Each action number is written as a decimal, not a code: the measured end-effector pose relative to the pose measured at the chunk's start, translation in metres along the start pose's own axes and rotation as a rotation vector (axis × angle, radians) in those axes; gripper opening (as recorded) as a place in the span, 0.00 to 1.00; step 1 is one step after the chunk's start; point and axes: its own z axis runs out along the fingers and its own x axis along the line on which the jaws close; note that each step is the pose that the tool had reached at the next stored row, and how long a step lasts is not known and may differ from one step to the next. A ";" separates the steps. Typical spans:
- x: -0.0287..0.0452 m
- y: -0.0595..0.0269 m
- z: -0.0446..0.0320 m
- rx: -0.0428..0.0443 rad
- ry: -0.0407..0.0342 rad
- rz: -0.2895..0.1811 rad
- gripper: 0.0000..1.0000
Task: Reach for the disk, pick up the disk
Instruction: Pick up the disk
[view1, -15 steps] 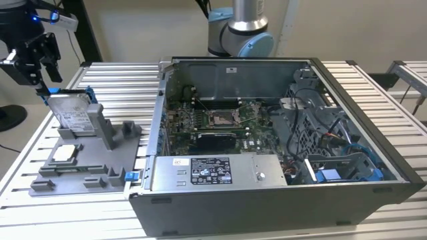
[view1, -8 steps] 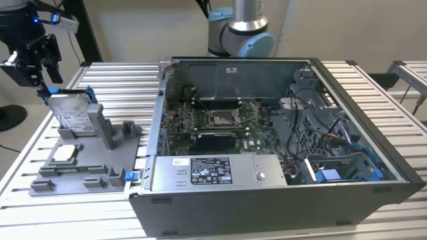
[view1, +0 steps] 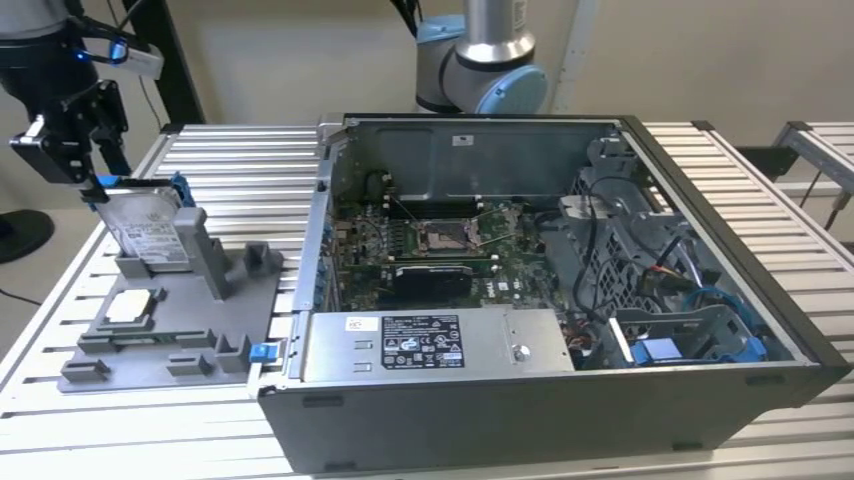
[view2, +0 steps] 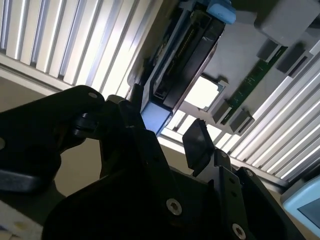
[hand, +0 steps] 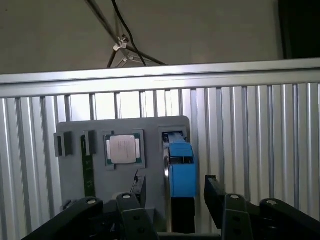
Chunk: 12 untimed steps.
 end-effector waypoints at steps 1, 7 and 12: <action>-0.0003 0.0000 0.0019 0.0000 0.0000 0.000 1.00; -0.0008 0.0002 0.0127 -0.0001 0.0001 0.000 1.00; -0.0008 0.0003 0.0219 -0.0001 0.0000 -0.001 1.00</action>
